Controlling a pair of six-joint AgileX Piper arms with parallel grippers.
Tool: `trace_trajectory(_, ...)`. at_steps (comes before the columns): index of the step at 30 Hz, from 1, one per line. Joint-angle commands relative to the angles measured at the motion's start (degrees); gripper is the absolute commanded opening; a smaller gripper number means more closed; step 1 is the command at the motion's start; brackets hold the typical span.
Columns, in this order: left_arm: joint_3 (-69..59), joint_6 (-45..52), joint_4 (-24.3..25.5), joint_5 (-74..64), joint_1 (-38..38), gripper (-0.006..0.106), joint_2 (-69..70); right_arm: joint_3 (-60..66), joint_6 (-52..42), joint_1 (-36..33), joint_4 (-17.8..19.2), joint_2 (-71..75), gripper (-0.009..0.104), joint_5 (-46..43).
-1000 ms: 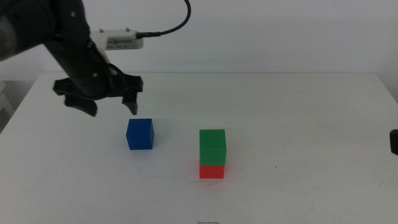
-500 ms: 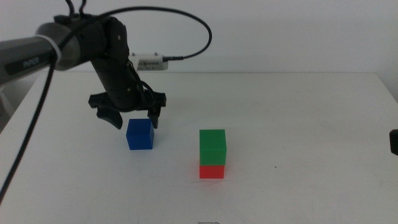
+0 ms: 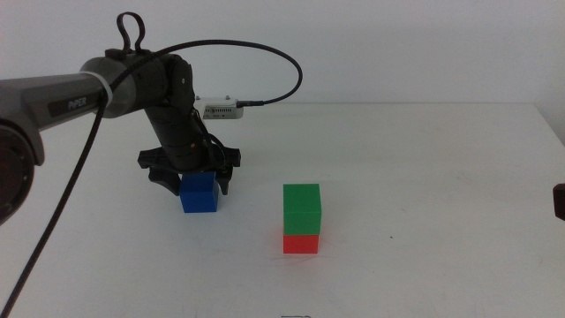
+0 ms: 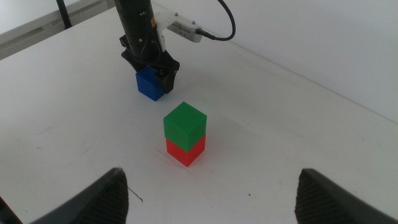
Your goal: Stack red cubes first, then green, then blue cubes in a specific spot.
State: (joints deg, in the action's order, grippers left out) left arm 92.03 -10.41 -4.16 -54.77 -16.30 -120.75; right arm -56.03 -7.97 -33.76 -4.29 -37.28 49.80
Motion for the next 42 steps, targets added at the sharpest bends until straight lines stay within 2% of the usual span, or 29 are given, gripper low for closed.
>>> trace_trajectory(1,1.94,-0.57,-0.52,1.22,-0.26,0.083,3.43,-1.34,-0.93,0.35,0.12,-0.17,0.086,-3.94)
trace_trajectory(5,2.01,-0.57,-0.46,1.34,-0.26,0.065,3.43,-1.34,-0.93,0.35,0.12,-0.17,0.086,-3.94)
trace_trajectory(9,2.01,-0.82,-0.27,-0.49,-0.14,0.038,3.95,-1.34,-0.93,0.35,0.12,-0.17,0.086,-3.94)
trace_trajectory(15,1.89,-2.2,2.85,-3.28,-0.08,-0.002,9.35,-1.34,-0.93,0.35,0.12,-0.17,0.086,-3.94)
trace_trajectory(20,-0.82,-11.81,5.75,-6.17,-2.54,-0.002,17.72,-1.34,-0.93,0.35,0.12,-0.17,0.086,-3.94)
trace_trajectory(25,1.1,-25.73,14.41,-10.26,-12.26,-0.002,21.66,-1.34,-0.93,0.35,0.12,-0.17,0.086,-3.94)
trace_trajectory(27,3.45,-29.25,16.02,-12.12,-16.41,-0.002,21.47,-1.34,-0.93,0.35,0.12,-0.17,0.086,-3.94)
trace_trajectory(33,10.06,-33.97,16.32,-14.74,-24.7,-0.002,19.09,-1.34,-0.93,0.35,0.12,-0.17,0.086,-3.94)
trace_trajectory(42,11.76,-34.48,14.09,-14.72,-26.45,-0.002,14.63,-1.34,-0.93,0.35,0.12,-0.17,0.086,-3.95)
